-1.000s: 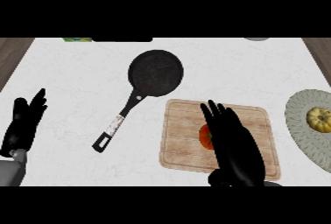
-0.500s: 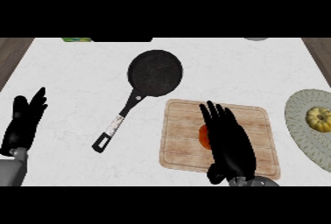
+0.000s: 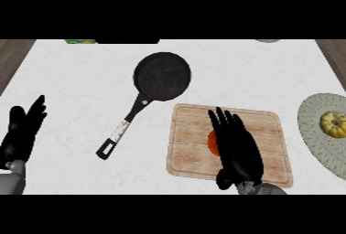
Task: Pick the tomato from the cutting board and place it in the pan
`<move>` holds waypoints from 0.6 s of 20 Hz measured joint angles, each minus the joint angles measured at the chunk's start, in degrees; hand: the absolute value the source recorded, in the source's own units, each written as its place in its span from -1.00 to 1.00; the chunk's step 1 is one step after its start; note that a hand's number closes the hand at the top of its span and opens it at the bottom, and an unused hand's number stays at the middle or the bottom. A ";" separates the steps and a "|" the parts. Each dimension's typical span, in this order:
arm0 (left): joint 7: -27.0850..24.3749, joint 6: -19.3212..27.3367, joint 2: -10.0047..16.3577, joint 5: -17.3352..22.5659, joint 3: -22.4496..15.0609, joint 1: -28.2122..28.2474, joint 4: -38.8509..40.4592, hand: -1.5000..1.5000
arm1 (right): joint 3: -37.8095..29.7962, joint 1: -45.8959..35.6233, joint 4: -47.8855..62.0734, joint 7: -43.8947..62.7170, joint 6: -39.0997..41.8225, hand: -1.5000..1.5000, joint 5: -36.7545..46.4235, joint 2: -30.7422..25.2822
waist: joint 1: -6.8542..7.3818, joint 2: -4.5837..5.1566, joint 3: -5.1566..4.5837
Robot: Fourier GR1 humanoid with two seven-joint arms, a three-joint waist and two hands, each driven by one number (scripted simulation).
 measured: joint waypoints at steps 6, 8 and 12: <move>-0.23 -1.36 -1.74 -1.70 1.75 -0.02 0.05 0.00 | -2.52 -0.88 4.85 -2.08 0.09 -1.00 2.09 3.20 | 0.03 0.02 0.00; -0.54 -2.05 -2.10 -2.34 2.51 -0.43 0.96 0.00 | -2.65 -0.39 5.03 -1.90 0.44 -1.00 3.27 4.17 | -0.01 0.02 0.00; -1.19 -3.19 -2.78 -3.11 3.75 -0.56 1.75 0.00 | -4.34 0.20 7.46 -3.89 0.05 -1.00 4.45 4.25 | -0.01 0.02 -0.01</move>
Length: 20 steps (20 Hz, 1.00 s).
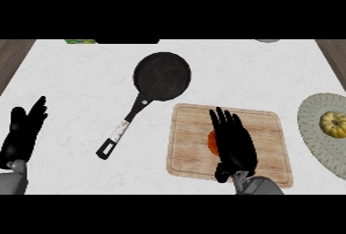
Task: Pick the tomato from the cutting board and place it in the pan
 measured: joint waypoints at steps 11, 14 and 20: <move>-0.17 -1.32 -1.05 -1.85 1.70 0.15 -0.33 0.00 | -0.03 -2.04 3.78 -5.05 -4.16 1.00 7.78 -0.96 | 0.04 -0.06 -0.02; -0.13 -0.96 -2.22 -2.71 1.74 0.52 -0.96 0.00 | -1.74 -1.13 3.07 -6.90 -4.69 1.00 7.82 -1.47 | 0.01 -0.06 -0.01; 1.55 -1.06 -2.65 -3.01 1.87 -0.23 -1.80 0.00 | -12.09 -3.12 8.20 -13.08 -0.61 1.00 -0.47 -5.40 | 0.12 -0.18 -0.09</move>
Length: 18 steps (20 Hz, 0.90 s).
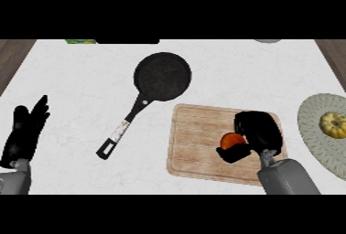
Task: Pick the tomato from the cutting board and place it in the pan
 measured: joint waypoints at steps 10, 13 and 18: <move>-0.30 -1.15 0.69 -0.06 1.44 -1.29 1.79 0.00 | -7.40 -1.63 -4.87 -8.37 -8.96 1.00 -3.21 -2.62 | -0.27 0.10 0.11; -0.38 -0.71 0.29 -0.69 1.23 -1.76 2.30 0.00 | -7.78 -3.19 -7.58 -10.12 -11.97 1.00 -3.90 -1.41 | -0.27 0.12 0.10; -0.83 -1.07 -0.05 -1.05 1.46 -1.99 2.51 0.00 | -8.24 -8.40 -7.68 -9.64 -12.15 1.00 -4.59 1.70 | -0.03 0.16 0.10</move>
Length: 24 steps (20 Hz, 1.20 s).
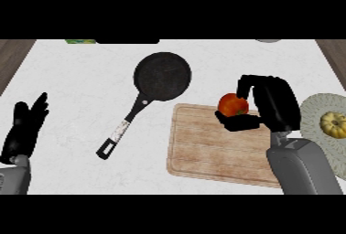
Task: Pick the tomato from the cutting board and place it in the pan
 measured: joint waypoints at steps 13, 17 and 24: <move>1.44 -0.55 -1.47 -0.84 -1.02 -0.09 -2.79 0.00 | -4.30 -24.44 31.49 2.56 -13.07 1.00 -6.89 8.86 | 1.81 0.48 0.02; 1.34 -0.77 -1.66 -1.25 -1.40 -0.69 -2.59 0.00 | -4.57 -31.48 44.34 1.32 -19.29 1.00 -11.51 9.30 | 2.77 0.80 0.01; 1.19 -1.20 -1.94 -1.68 -1.94 -3.13 -1.16 0.00 | -6.94 -39.30 62.78 -4.39 -26.03 1.00 -16.79 9.52 | 4.46 1.62 0.03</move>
